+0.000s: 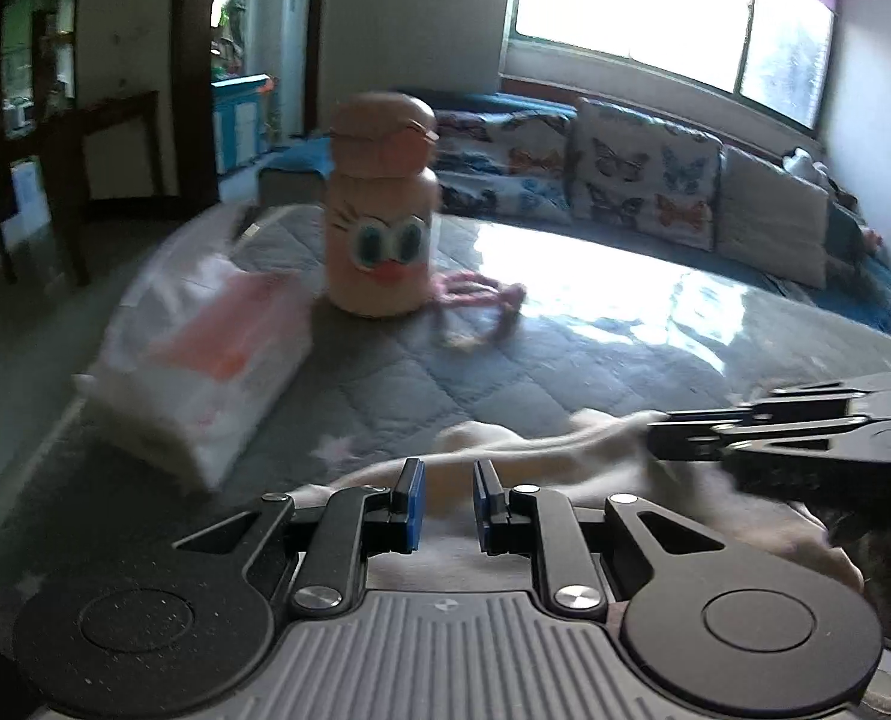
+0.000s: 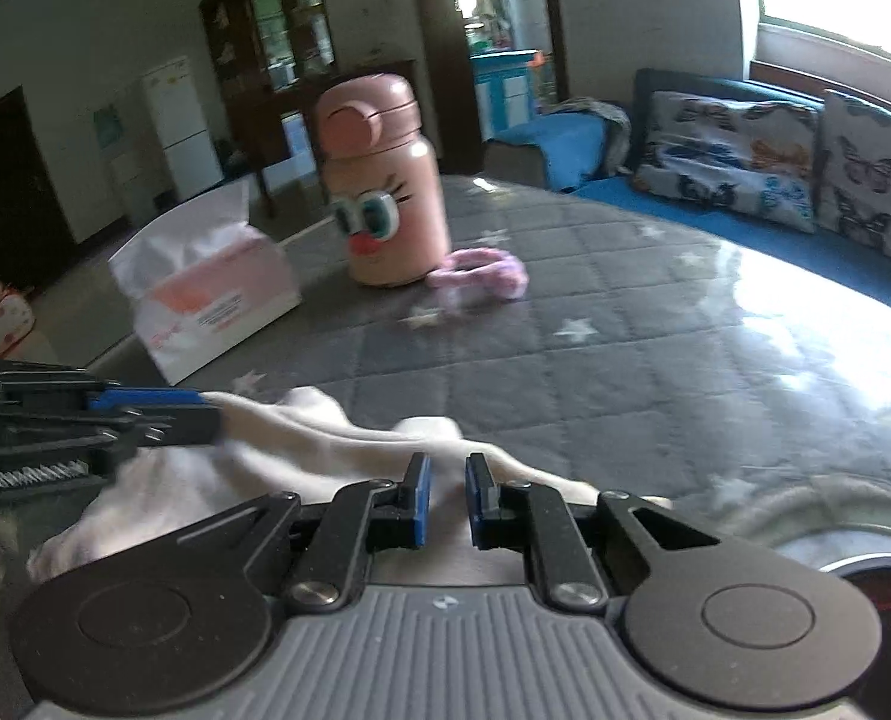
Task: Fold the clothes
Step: 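Lower the bundle onto the table near the tissue box and open both grippers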
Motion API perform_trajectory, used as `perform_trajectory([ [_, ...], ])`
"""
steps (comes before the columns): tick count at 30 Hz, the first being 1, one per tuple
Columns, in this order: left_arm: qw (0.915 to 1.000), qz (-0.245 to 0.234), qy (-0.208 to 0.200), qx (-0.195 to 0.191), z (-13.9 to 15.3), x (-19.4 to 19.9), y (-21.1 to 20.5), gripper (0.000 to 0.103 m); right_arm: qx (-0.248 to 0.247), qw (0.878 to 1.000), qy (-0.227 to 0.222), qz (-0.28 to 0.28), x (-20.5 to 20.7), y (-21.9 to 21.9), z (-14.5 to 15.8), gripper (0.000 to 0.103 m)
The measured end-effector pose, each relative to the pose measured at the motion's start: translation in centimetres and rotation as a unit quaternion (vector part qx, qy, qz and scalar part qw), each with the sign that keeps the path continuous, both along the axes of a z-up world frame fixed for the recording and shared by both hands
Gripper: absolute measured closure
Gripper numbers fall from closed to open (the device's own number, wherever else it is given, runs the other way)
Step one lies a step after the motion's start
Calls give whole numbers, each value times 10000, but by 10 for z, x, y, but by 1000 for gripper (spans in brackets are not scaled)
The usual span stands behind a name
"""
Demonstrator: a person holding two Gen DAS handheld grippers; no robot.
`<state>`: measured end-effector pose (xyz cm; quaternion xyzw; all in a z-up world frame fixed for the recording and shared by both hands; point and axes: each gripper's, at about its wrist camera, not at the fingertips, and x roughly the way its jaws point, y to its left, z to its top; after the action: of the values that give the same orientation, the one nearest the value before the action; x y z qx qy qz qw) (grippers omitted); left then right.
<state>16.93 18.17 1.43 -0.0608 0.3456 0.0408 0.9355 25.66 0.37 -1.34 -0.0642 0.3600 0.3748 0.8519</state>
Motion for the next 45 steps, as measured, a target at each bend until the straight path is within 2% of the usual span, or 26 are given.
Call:
perform_trajectory([
  [6,9998,71,175,21,-13,18,1,83,29,10000,43,3,8,11,-5,88],
  [11,9998,81,161,-26,-11,17,3,83,23,10000,2,71,5,8,0,83],
  [19,9998,4,142,105,-9,17,-4,81,-198,9979,-98,616,-33,6,8,76],
  [24,9998,51,140,105,-7,12,-4,81,-480,9938,-333,945,-67,5,8,74],
  [28,9999,-31,24,140,-1,-10,-9,80,-608,9911,-483,1077,-89,2,7,72],
  [34,9999,-58,-24,100,-2,-55,-15,79,-649,9896,-465,1194,-109,-7,5,70],
  [37,9998,44,-18,209,-6,-74,-17,78,-655,9892,-423,1238,-117,-13,3,69],
  [42,9994,172,-154,255,-7,-98,-16,77,-463,9937,-336,961,-120,-31,7,68],
  [45,9988,216,-139,419,-9,-107,-18,76,-422,9963,-302,689,-114,-44,8,68],
])
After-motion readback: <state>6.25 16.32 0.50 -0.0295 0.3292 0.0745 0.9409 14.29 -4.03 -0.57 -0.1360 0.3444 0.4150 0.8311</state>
